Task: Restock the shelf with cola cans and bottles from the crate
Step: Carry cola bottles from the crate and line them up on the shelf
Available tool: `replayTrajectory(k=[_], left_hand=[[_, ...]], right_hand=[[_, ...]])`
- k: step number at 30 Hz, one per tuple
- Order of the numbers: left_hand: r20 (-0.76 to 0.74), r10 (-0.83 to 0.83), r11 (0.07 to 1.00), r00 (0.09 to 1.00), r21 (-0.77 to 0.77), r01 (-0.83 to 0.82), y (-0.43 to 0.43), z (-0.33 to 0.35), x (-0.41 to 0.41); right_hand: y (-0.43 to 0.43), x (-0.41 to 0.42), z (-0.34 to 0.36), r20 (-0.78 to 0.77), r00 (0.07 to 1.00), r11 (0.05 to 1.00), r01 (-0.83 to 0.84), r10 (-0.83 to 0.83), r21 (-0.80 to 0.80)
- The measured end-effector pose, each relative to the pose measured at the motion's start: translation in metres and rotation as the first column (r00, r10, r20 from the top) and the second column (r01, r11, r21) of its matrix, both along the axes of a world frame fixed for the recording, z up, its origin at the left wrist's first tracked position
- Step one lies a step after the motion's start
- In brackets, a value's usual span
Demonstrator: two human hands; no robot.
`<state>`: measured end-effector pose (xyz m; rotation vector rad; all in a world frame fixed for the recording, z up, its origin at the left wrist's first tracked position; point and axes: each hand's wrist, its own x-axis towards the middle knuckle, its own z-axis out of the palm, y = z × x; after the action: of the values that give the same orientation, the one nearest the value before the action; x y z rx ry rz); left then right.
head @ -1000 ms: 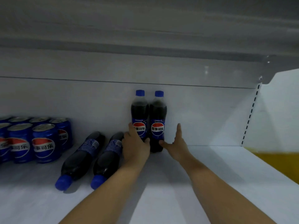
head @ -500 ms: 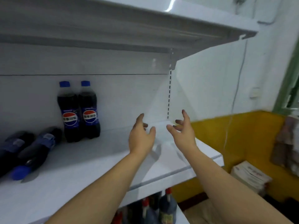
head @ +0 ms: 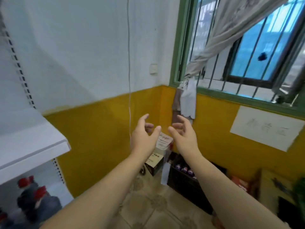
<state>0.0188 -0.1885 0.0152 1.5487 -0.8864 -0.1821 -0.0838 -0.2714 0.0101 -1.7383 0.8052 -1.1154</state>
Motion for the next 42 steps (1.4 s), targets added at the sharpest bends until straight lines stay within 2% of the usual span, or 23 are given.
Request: replayTrajectory(k=[6,12,19,25,35,40,42], left_hand=[[-0.049,-0.203,0.973,0.978,0.105,0.207,-0.109,-0.042,-0.039],[-0.082,-0.35,0.916,0.933,0.18,0.359,-0.246,-0.079,-0.042],[-0.089,-0.502,0.81,0.861,0.303,0.503,-0.392,-0.104,-0.03],[-0.178,-0.554,0.699,0.813,0.431,0.57,-0.491,-0.157,-0.052],[-0.264,-0.436,0.604,0.86,0.623,0.497,-0.621,-0.265,-0.059],[-0.336,-0.404,0.501,0.851,0.697,0.513,-0.649,-0.349,-0.043],[-0.348,-0.401,0.488,0.847,0.702,0.519,-0.662,-0.396,-0.032]], right_hand=[[-0.09,-0.063,-0.047,-0.067,0.98,0.98,0.19,-0.186,0.057],[-0.21,-0.089,-0.082,-0.136,0.924,0.925,0.37,-0.357,0.088],[-0.327,-0.101,-0.124,-0.209,0.867,0.844,0.491,-0.452,0.215],[-0.415,-0.129,-0.179,-0.273,0.819,0.739,0.574,-0.505,0.354],[-0.57,-0.154,-0.291,-0.462,0.82,0.658,0.557,-0.339,0.506],[-0.605,-0.141,-0.378,-0.53,0.818,0.584,0.548,-0.224,0.599],[-0.615,-0.131,-0.424,-0.556,0.808,0.552,0.56,-0.197,0.618]])
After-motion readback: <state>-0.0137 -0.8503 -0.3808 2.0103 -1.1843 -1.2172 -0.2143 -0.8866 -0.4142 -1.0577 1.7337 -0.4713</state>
